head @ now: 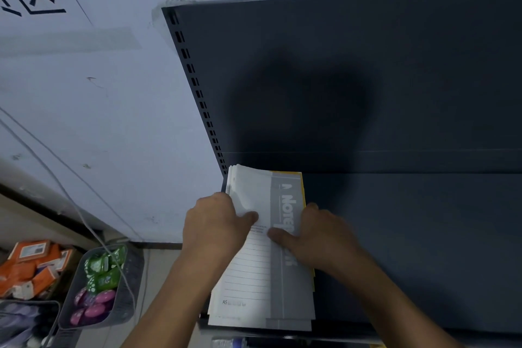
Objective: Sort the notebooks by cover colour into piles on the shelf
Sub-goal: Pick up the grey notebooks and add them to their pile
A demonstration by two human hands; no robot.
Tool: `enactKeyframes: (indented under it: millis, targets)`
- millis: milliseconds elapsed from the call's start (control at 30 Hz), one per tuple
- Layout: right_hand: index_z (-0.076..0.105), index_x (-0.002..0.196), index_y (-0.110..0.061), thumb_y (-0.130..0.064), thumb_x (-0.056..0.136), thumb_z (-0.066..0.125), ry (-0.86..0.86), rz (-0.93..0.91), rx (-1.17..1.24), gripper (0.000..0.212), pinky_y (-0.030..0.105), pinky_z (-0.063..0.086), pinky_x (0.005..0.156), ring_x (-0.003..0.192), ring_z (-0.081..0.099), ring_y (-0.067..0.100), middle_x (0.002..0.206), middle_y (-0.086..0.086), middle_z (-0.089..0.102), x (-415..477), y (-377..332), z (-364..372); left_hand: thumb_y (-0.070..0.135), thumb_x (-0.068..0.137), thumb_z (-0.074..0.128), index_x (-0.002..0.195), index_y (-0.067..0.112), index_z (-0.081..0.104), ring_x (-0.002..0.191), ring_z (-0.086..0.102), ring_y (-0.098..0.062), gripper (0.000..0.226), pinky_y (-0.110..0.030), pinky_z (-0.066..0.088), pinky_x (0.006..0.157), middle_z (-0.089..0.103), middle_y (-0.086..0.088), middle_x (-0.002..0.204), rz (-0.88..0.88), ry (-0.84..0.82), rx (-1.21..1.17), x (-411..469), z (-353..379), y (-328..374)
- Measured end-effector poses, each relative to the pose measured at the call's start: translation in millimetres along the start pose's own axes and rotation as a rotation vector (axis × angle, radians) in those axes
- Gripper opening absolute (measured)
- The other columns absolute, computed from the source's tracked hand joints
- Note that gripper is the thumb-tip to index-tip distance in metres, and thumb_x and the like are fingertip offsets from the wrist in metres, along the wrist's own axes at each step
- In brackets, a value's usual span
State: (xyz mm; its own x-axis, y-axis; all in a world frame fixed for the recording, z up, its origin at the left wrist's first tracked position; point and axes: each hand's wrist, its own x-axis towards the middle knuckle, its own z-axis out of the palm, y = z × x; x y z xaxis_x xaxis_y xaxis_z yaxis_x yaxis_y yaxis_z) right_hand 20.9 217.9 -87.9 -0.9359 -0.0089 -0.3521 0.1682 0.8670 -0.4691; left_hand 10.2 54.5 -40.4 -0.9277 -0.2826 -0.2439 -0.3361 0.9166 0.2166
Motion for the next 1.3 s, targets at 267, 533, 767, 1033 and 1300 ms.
enactKeyframes:
  millis: [267,533,767,1033,1300]
  targets:
    - [0.051,0.126,-0.014,-0.082,0.08,0.057,-0.01,0.007,-0.045,0.082,0.037,0.054,0.09,0.11,0.064,0.021,0.122,0.0,0.063,2.8,2.3,0.7,0.06,0.094,0.055,0.121,0.009,0.052,0.114,0.052,-0.021,0.058,-0.026,0.044,0.085,0.057,-0.006,0.118,0.142,0.25,0.209,-21.0,8.9,6.0]
    - [0.048,0.128,-0.015,-0.081,0.081,0.056,-0.012,0.024,-0.043,0.081,0.038,0.053,0.089,0.112,0.064,0.024,0.125,0.003,0.063,-1.0,0.4,1.9,0.047,0.093,0.064,0.116,0.011,0.042,0.102,0.06,-0.021,0.048,-0.023,0.034,0.069,0.06,-0.004,0.113,0.158,0.233,-0.001,-26.3,5.9,5.5]
    - [0.047,0.124,-0.015,-0.078,0.085,0.054,-0.011,0.039,-0.02,0.075,0.033,0.045,0.077,0.111,0.063,0.023,0.124,0.002,0.062,-8.4,-1.0,-1.0,0.028,0.1,0.057,0.115,0.016,0.047,0.075,0.052,-0.004,0.022,-0.012,0.036,0.045,0.053,0.009,0.095,0.168,-0.085,-0.449,-11.7,13.7,-6.5]
    - [0.054,0.118,-0.023,-0.073,0.074,0.07,0.104,0.069,0.598,0.069,0.042,0.059,0.091,0.105,0.067,0.016,0.116,-0.005,0.065,-14.4,3.9,-11.6,0.028,0.099,0.062,0.112,0.016,0.064,0.087,0.07,-0.011,0.017,-0.018,0.051,0.059,0.072,0.003,0.101,0.165,-0.084,-0.935,-1.9,18.2,-13.2]
    - [0.068,0.119,-0.012,-0.02,0.093,0.075,0.075,0.119,1.07,0.029,0.046,0.063,0.085,0.092,0.079,0.025,0.103,0.006,0.081,-54.0,27.1,-36.3,0.054,0.096,0.055,0.113,0.019,0.063,0.089,0.068,-0.013,0.04,-0.034,0.058,0.076,0.07,0.004,0.101,0.182,-0.243,-0.904,-13.6,39.7,18.5]
